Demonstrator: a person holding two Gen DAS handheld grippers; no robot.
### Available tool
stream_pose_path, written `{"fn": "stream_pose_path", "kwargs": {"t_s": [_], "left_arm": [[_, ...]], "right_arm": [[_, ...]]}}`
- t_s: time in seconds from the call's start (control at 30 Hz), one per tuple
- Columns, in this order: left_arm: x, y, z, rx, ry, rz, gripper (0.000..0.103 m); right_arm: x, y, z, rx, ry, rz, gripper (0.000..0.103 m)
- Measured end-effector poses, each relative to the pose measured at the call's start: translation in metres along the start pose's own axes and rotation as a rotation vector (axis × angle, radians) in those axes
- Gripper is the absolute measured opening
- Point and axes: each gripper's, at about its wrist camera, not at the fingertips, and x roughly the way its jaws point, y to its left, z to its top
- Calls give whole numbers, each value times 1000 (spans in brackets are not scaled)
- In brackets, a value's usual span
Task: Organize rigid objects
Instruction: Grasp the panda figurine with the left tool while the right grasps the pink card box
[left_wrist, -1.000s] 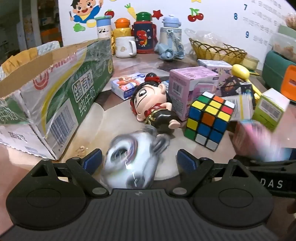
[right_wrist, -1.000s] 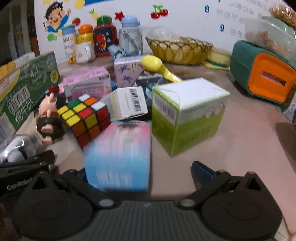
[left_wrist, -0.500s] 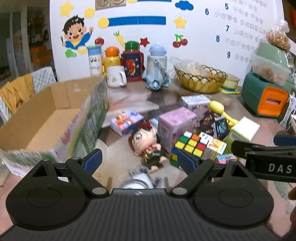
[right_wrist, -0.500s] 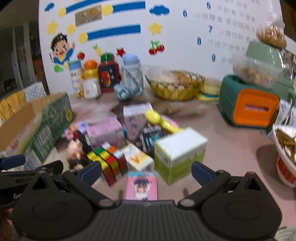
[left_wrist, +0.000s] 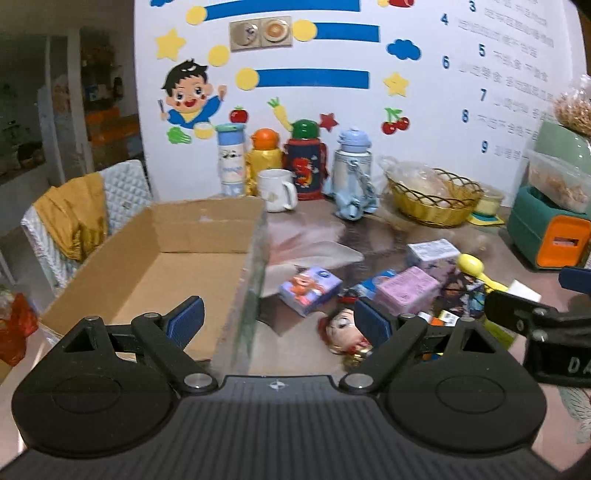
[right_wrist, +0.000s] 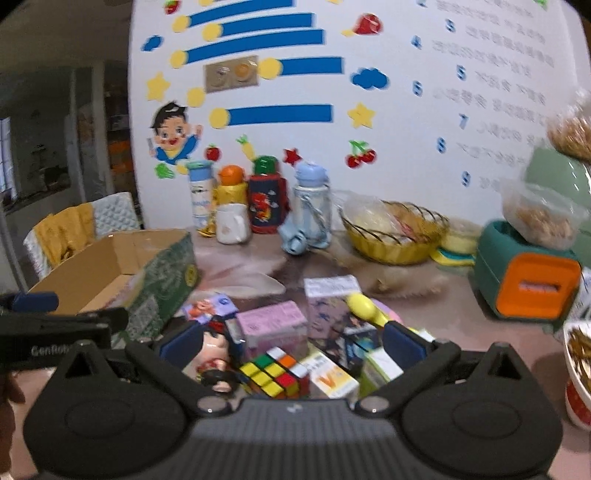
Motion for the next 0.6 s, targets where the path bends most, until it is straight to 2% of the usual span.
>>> {"fn": "stream_pose_path", "kwargs": {"t_s": [0.23, 0.6], "left_arm": [[-7, 23, 5, -19, 6, 39, 103], [-10, 30, 18, -34, 19, 50, 103]], "right_arm": [[-1, 28, 0, -95, -49, 55, 102], [-7, 42, -5, -130, -89, 135, 102]]}}
